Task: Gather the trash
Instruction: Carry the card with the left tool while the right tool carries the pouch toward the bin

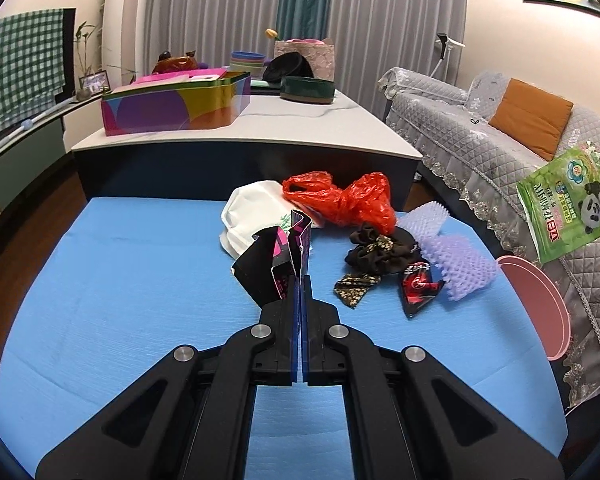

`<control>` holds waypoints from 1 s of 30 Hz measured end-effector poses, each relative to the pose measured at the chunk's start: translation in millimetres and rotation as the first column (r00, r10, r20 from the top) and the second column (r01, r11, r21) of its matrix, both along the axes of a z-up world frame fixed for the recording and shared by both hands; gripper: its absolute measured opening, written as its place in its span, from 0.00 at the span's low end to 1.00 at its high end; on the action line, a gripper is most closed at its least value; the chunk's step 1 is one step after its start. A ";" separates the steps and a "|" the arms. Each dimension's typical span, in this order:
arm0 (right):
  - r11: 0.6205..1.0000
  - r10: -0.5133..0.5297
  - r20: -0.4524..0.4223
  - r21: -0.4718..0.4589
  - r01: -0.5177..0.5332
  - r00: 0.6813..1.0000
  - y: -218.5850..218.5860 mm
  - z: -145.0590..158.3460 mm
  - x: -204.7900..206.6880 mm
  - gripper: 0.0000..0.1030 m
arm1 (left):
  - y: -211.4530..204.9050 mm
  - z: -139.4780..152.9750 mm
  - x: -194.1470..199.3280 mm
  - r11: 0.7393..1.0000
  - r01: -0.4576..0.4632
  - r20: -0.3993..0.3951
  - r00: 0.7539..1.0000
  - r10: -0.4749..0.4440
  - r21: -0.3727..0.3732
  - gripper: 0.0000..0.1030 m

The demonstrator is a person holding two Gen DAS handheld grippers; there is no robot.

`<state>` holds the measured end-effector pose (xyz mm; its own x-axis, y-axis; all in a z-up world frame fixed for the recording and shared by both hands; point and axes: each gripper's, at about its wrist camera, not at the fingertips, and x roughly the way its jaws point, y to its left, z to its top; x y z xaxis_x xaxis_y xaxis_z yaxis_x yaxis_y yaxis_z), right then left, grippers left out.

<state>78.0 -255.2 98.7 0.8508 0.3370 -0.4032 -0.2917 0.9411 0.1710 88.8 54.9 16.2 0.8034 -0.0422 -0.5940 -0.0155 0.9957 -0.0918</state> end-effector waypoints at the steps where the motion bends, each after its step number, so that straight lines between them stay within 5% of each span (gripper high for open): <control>1: 1.000 -0.005 0.002 -0.002 0.005 1.000 -1.3 0.3 -1.5 0.01 | -1.5 1.1 -0.5 1.000 0.004 0.003 1.000 -0.004 0.000 0.00; 30: 0.985 -0.170 -0.006 -0.009 0.170 0.985 -67.6 -1.7 -10.0 0.01 | -75.3 15.1 7.6 0.987 0.161 0.057 0.986 -0.160 -0.019 0.01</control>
<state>68.0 -322.9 97.0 0.8925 0.1843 -0.4117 -0.1264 0.9783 0.1641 96.4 -20.4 31.3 0.8163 -0.1861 -0.5468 0.1496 0.9825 -0.1110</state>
